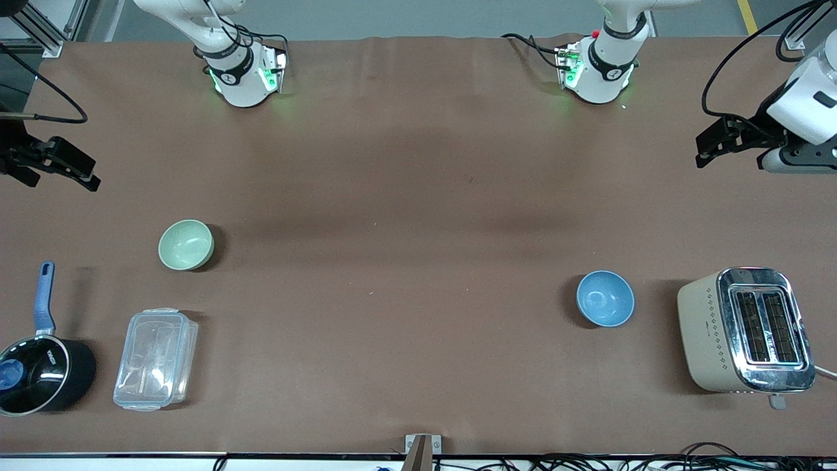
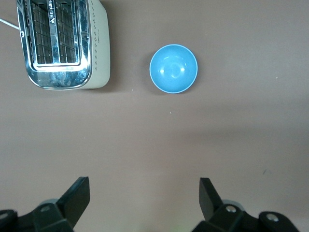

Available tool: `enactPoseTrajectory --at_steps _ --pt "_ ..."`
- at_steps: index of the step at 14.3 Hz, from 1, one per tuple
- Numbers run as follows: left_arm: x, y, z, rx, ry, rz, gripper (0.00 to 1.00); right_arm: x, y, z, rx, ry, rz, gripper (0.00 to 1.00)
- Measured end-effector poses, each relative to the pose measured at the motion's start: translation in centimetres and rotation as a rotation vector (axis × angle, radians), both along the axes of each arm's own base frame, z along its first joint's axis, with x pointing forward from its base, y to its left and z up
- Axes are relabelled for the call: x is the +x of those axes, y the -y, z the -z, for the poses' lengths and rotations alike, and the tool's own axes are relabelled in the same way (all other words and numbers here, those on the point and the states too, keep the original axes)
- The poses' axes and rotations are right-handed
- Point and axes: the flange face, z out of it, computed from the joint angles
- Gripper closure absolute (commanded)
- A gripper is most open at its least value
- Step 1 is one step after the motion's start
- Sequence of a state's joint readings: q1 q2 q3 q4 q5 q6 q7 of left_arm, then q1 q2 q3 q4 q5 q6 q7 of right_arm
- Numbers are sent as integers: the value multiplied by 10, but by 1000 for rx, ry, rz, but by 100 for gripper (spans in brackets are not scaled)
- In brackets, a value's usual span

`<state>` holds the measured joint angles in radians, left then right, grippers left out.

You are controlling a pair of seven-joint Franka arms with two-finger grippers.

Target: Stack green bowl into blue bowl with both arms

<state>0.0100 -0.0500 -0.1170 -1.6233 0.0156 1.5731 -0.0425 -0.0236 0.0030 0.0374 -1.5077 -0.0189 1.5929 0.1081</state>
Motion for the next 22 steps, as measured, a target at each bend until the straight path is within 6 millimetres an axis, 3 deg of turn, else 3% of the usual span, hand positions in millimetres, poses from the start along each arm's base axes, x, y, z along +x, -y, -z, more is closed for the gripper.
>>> enactPoseTrajectory --at_steps 5,8,10,15,18,19,22 --pt "4 3 2 -1 -2 5 0 -1 -2 7 15 -25 27 0" --pt "21 -3 30 -2 -41 -5 0 0 -5 12 16 -34 35 0" --pt "47 -9 72 9 -44 -14 0 0 -5 12 16 -35 37 0" --pt "101 -30 214 11 -62 -133 0 0 2 16 13 -50 10 0" --pt "115 -26 268 2 -69 -203 1 0 23 23 11 -63 -13 0" --pt "119 -24 283 -2 -63 -212 6 0 32 30 11 -75 -11 0" --pt "128 -22 326 -12 -54 -214 19 1 65 77 14 -121 -58 0"
